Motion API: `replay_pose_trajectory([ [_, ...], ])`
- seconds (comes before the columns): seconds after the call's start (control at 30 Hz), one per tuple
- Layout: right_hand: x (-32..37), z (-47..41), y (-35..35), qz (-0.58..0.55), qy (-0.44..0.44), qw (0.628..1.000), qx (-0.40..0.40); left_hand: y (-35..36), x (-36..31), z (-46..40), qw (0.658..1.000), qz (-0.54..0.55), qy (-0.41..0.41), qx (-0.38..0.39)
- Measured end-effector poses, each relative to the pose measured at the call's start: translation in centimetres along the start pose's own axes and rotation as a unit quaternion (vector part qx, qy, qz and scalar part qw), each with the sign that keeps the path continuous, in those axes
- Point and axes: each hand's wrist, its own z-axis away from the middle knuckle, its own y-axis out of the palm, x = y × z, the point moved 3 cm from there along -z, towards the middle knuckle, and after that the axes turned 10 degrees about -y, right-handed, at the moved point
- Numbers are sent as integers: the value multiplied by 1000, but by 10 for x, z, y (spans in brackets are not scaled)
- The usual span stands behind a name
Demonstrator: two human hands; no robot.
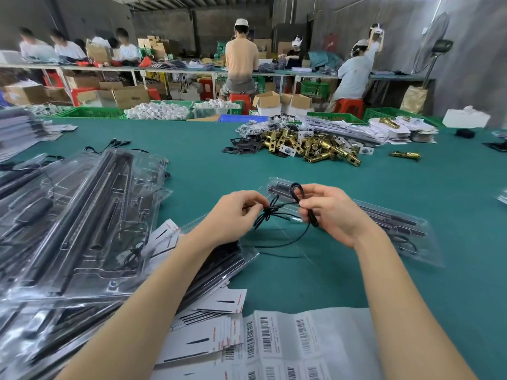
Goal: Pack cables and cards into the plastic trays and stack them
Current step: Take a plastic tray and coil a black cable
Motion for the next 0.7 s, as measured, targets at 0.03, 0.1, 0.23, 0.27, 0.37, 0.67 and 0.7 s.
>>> replay_pose_trajectory([
  [0.03, 2, -1, 0, -17, -7, 1000, -15, 1, -1, 1, 1000, -13, 10, 11],
  [0.1, 6, -2, 0, -59, -26, 997, -38, 3, -1, 3, 1000, -17, 13, 19],
  [0.23, 7, 1, -3, 96, -26, 995, -1, 1, 3, 0, 1000, 21, 8, 2],
  [0.27, 7, 1, -4, 154, -27, 988, 2, 2, 4, 0, 999, 40, 6, 23],
  [0.37, 12, -1, -4, 201, -41, 979, -16, 1, 5, 1, 994, 97, -6, 50],
  [0.67, 25, -1, 15, 135, -33, 990, -8, 7, 0, 2, 997, 51, 10, -54],
  [0.7, 26, -1, 17, 129, -34, 991, -11, 8, -1, 3, 997, 37, 7, -60],
])
